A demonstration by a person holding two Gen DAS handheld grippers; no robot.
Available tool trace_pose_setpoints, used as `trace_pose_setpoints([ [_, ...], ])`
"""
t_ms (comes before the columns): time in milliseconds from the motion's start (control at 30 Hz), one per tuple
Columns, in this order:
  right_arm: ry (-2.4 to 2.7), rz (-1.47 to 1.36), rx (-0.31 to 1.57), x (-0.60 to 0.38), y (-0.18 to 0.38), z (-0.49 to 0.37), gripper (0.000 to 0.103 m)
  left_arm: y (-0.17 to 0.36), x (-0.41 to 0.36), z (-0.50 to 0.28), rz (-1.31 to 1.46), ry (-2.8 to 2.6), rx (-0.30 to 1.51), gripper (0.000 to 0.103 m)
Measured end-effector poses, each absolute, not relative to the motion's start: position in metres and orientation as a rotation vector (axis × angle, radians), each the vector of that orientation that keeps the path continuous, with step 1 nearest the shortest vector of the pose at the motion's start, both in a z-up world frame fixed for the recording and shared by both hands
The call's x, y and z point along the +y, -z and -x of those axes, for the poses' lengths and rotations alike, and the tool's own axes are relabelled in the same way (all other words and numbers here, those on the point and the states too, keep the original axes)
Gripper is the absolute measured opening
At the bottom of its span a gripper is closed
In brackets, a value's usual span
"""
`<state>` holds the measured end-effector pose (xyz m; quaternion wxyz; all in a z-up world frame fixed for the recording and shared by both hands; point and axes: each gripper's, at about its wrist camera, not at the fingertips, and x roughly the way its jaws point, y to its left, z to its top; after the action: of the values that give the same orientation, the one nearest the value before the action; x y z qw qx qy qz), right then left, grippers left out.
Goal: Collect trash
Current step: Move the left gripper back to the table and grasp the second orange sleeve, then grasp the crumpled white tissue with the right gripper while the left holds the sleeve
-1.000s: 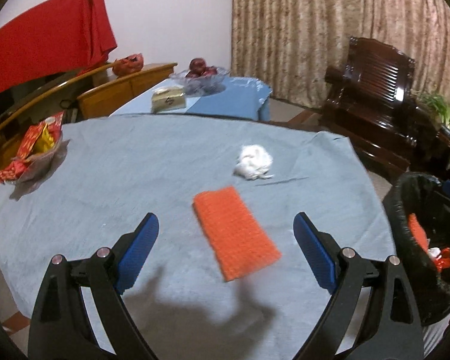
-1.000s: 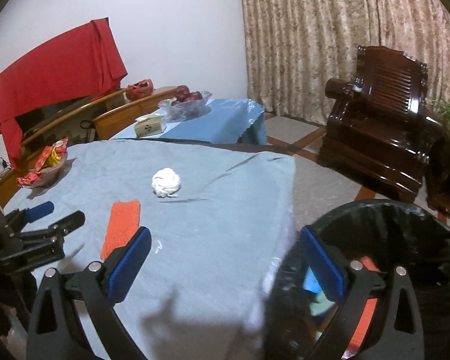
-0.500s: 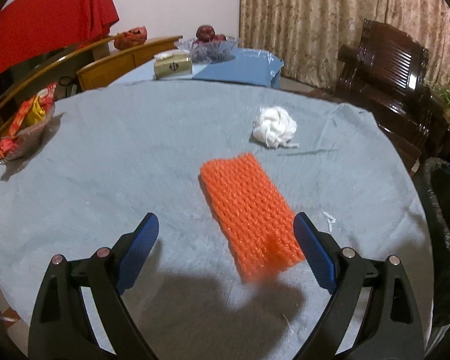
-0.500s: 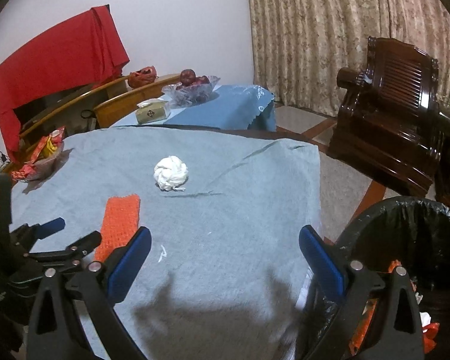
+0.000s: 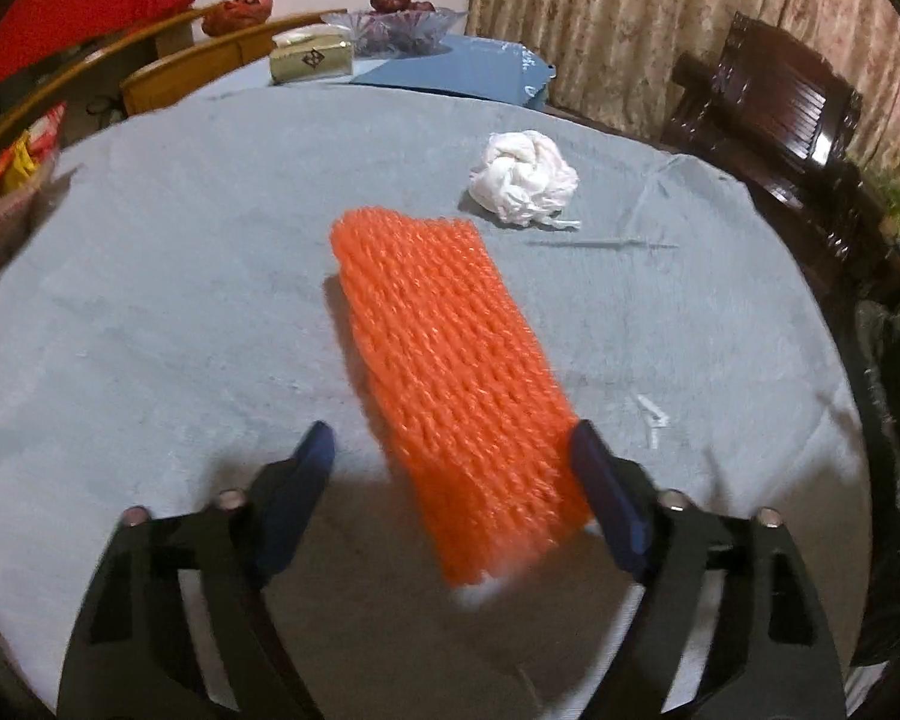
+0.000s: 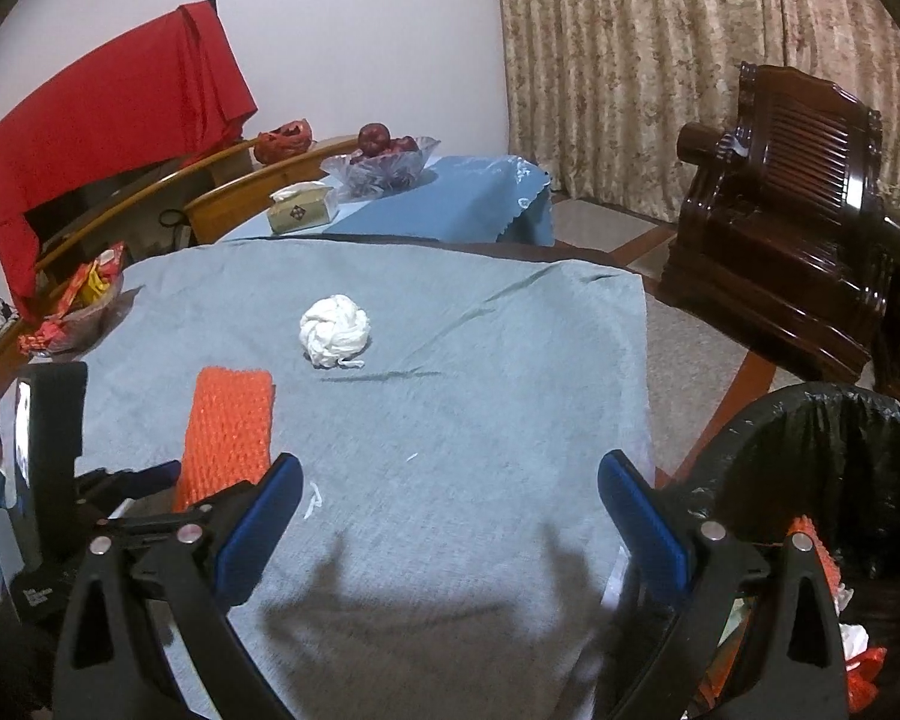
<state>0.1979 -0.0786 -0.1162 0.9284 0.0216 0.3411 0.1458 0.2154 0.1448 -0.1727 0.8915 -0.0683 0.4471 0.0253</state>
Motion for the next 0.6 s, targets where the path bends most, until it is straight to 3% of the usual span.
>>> trace_pose_setpoints([
  [33, -0.301, -0.045, 0.700, -0.078, 0.116, -0.198, 0.097, 0.172, 0.144, -0.215, 0.155, -0.040, 0.926, 0.050],
  [133, -0.304, -0.046, 0.703, -0.075, 0.116, -0.199, 0.097, 0.170, 0.138, -0.215, 0.170, 0.010, 0.922, 0.020],
  [167, -0.306, -0.046, 0.704, -0.074, 0.116, -0.199, 0.097, 0.170, 0.136, -0.215, 0.172, 0.017, 0.919, 0.017],
  [300, -0.312, -0.037, 0.699, -0.070, 0.114, -0.198, 0.097, 0.165, 0.138, -0.211, 0.210, 0.017, 0.895, 0.011],
  [600, -0.321, -0.021, 0.673, -0.055, 0.103, -0.209, 0.097, 0.134, 0.162, -0.209, 0.201, -0.037, 0.816, 0.010],
])
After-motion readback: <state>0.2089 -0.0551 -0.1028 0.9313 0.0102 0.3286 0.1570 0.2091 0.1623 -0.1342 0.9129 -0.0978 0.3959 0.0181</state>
